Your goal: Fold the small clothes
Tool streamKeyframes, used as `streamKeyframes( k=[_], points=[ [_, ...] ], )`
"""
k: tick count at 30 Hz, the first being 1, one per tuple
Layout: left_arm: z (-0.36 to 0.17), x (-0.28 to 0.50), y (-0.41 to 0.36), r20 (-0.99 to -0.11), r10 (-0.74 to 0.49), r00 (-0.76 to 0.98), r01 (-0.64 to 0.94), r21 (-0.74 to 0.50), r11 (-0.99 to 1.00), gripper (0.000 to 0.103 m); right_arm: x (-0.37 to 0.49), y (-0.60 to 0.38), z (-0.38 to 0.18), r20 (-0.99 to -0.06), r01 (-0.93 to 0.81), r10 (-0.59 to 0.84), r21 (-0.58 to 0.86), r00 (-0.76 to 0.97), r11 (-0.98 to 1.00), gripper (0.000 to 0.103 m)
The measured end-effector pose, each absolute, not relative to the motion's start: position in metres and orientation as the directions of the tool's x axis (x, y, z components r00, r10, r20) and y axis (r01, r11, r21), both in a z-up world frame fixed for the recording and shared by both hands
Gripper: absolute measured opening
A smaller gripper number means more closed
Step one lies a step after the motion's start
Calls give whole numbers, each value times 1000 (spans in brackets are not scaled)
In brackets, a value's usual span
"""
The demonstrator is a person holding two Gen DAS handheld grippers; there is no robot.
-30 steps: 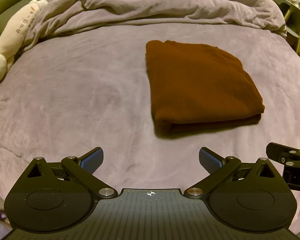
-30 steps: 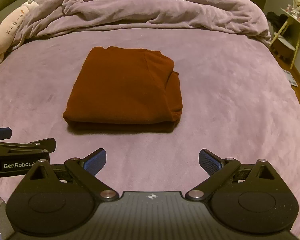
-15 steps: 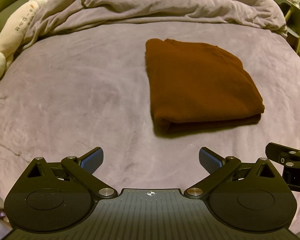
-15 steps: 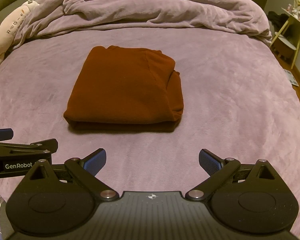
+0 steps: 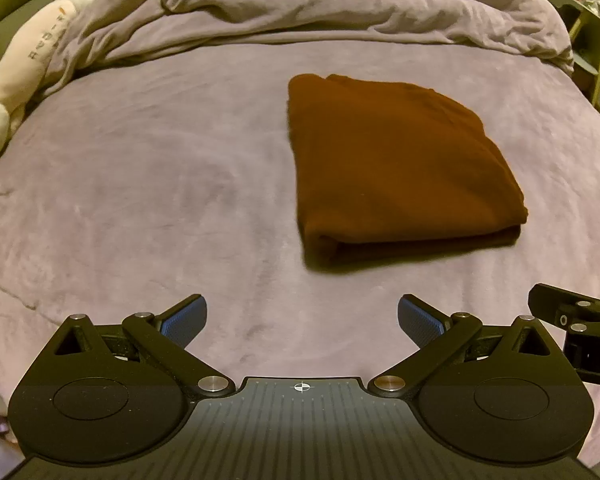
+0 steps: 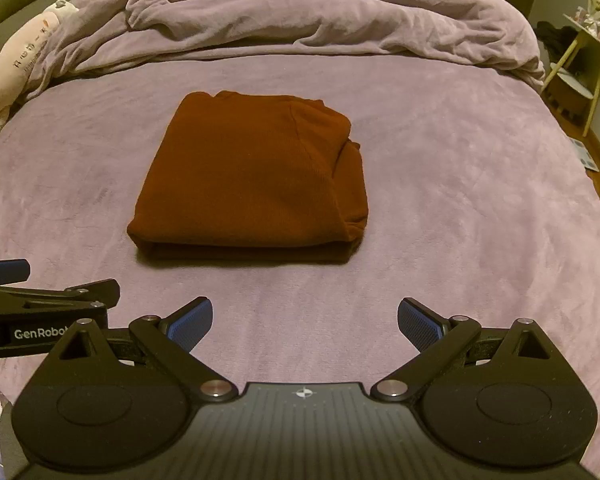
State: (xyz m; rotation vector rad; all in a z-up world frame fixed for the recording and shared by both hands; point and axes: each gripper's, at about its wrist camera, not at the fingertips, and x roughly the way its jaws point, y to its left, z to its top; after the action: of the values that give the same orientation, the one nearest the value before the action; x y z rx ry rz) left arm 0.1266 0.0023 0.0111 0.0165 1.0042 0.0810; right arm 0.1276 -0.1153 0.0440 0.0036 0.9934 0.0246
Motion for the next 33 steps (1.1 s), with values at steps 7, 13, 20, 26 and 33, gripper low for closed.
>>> streamKeyframes(
  k=[7,13,20,26,33],
  points=[
    [11,125,1,-842,73,534,-64,46,997,103,128,-116,44,-839,-23,26,16,544,1000,99],
    [11,125,1,-843,75,533,-67,46,997,103,128,-115,45,-837,-21,26,18,546,1000,99],
    [11,124,0,-842,71,535,-65,42,997,103,128,-114,44,-838,-22,27,19,545,1000,99],
    [10,124,-1,-844,66,532,-64,38,997,103,128,-114,43,-840,-17,27,21,543,1000,99],
    [10,124,-3,-843,64,534,-65,35,997,103,128,-114,43,-840,-17,29,24,542,1000,99]
  ],
)
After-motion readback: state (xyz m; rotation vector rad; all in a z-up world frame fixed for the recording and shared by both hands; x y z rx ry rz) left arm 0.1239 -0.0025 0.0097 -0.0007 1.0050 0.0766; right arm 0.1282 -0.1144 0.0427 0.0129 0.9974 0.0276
